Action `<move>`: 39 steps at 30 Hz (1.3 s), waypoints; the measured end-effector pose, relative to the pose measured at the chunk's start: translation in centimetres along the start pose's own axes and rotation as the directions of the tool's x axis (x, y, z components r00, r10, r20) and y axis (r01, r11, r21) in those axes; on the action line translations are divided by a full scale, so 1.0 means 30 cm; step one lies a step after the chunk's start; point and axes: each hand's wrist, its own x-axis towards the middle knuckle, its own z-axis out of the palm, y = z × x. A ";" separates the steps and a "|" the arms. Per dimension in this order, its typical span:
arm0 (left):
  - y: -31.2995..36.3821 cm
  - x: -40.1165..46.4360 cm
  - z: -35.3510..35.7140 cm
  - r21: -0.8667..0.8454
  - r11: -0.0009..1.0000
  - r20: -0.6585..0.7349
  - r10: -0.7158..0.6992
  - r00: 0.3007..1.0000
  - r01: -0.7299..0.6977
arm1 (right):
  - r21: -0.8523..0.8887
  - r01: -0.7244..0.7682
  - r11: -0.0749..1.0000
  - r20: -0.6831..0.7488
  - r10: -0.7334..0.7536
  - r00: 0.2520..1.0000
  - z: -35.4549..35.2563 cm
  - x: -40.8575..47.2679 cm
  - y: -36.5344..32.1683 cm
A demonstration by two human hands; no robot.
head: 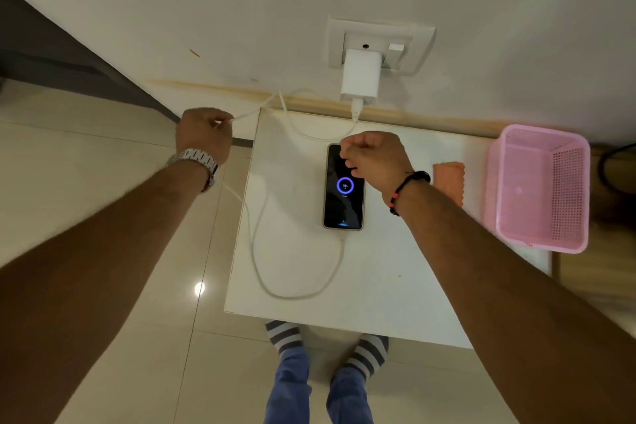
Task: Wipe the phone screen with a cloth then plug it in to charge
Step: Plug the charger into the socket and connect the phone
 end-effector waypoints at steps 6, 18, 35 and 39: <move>0.010 0.047 0.008 0.287 0.855 0.330 0.335 0.882 -0.432 | 0.046 -0.040 0.998 0.110 0.035 0.993 0.083 0.054 -0.034; 0.069 0.089 0.080 0.078 0.975 0.319 0.174 0.932 -0.208 | 0.438 -0.393 0.809 0.340 0.256 0.905 0.155 0.215 -0.134; -0.094 0.262 -0.094 -0.233 0.874 0.532 -0.252 0.809 0.426 | 0.594 -0.374 0.713 0.216 0.306 0.927 0.113 0.272 -0.059; -0.025 0.228 0.046 -0.261 0.905 0.272 -0.265 0.925 0.336 | 0.583 -0.376 0.720 0.223 0.303 0.927 0.140 0.294 -0.050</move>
